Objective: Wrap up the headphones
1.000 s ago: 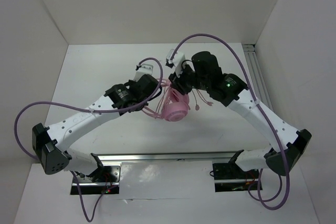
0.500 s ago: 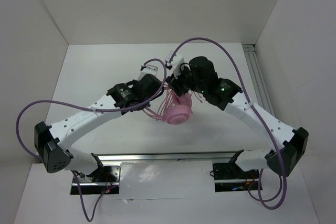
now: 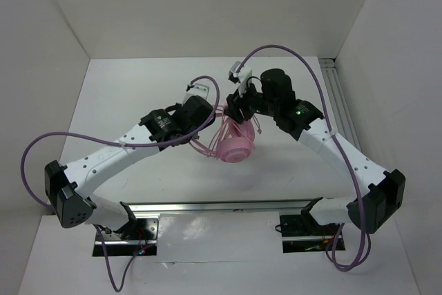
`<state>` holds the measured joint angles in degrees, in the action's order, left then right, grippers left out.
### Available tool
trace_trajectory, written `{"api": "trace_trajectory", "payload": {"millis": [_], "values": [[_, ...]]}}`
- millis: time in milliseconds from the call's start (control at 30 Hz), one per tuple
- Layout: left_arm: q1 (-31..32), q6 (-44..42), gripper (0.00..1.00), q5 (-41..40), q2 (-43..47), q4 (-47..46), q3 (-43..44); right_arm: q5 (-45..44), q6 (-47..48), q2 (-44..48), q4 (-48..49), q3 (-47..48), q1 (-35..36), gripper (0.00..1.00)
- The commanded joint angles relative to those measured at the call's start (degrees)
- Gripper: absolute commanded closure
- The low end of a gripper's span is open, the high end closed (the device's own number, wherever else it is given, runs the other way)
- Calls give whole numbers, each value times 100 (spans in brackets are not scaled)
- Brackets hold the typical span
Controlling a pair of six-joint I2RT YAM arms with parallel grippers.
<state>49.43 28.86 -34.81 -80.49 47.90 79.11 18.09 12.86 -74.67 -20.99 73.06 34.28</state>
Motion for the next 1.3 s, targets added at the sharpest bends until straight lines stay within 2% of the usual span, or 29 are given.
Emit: {"api": "trace_trajectory", "payload": {"millis": [0, 133, 267, 367, 600, 867, 1033, 1067, 1167, 1267], "values": [[278, -487, 100, 817, 208, 756, -106, -780, -39, 164, 1616, 455, -343, 43], [278, -539, 100, 1054, 270, 668, -159, -519, -152, -126, 1616, 402, -448, 43], [278, -592, 100, 1275, 331, 598, -159, 781, -407, -704, 1292, 858, -616, 39], [278, -514, 100, 1038, 332, 659, -107, 1108, -407, -821, 1072, 1114, -668, 36], [226, -170, 100, 492, 385, 1064, 306, 1478, -469, -935, 851, 1114, -792, 36], [-64, -170, 100, 1028, 446, 1178, 588, 1715, -1074, -435, 1729, 158, -1230, 36], [-600, -118, 100, 1783, 884, 801, 772, 2181, -1830, 469, 2862, -949, -2011, 30], [-714, -118, 100, 2193, 886, 739, 851, 2182, -1918, 576, 3134, -1256, -2100, 30], [-1136, -118, 100, 2740, 956, 677, 1061, 2426, -2156, 901, 3373, -1653, -2364, 29], [-1505, -56, 100, 2935, 956, 677, 1238, 2908, -2209, 1033, 3374, -1794, -2365, 29]]}}
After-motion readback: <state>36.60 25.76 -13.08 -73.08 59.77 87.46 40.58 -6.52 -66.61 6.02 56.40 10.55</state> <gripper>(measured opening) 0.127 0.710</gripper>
